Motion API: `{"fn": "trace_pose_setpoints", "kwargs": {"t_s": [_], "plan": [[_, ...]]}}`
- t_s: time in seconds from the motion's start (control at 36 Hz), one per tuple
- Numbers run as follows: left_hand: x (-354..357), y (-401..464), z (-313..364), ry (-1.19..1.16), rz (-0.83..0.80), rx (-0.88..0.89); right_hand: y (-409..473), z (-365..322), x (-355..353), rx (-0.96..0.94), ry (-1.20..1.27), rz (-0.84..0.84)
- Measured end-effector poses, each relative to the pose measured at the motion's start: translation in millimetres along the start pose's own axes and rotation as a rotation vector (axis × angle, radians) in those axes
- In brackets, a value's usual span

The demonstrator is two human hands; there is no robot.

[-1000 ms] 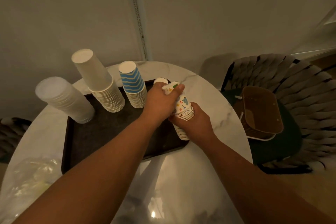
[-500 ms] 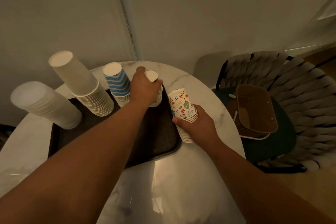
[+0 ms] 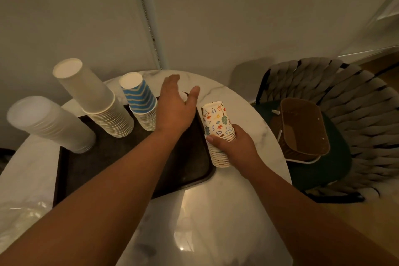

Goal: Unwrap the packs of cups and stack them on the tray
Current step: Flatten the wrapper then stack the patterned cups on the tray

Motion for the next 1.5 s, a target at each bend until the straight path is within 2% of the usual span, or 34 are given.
{"fn": "trace_pose_setpoints", "kwargs": {"t_s": [0.06,0.14,0.19,0.36,0.61,0.75,0.89,1.19,1.39,1.5], "plan": [[-4,-11,9,-0.064,-0.041,0.011,-2,-6,8,0.002,0.069,-0.031],[13,-19,-2,-0.177,-0.29,-0.175,-5,-16,20,-0.008,0.154,-0.076],[18,-22,-11,-0.22,-0.385,-0.253,-7,-21,29,-0.014,0.164,-0.117],[8,-28,-18,-0.224,-0.428,-0.246,-14,-33,40,-0.062,0.031,-0.157],[1,-26,-22,-0.151,-0.34,-0.235,-12,-39,41,-0.121,-0.124,-0.092],[-27,-7,-1,-0.153,-0.153,-0.191,-9,-33,27,-0.128,-0.159,-0.029],[-52,23,29,-0.127,0.024,-0.01,-6,-18,15,-0.069,-0.142,-0.002],[16,44,-18,0.216,-0.111,-0.105,3,-10,0,-0.056,-0.151,-0.003],[34,45,-35,0.294,-0.159,-0.15,4,-8,-2,-0.067,-0.123,0.0],[21,37,-24,0.195,-0.116,-0.113,3,-8,0,-0.051,-0.106,-0.011]]}}
Point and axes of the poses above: each hand's wrist, its own y-axis towards the middle knuckle, its own x-axis out of the palm, z = x × y, the point moved 9 cm from there along y, towards the middle knuckle, and after that the axes turned 13 degrees about -x, right-handed, at the moved point
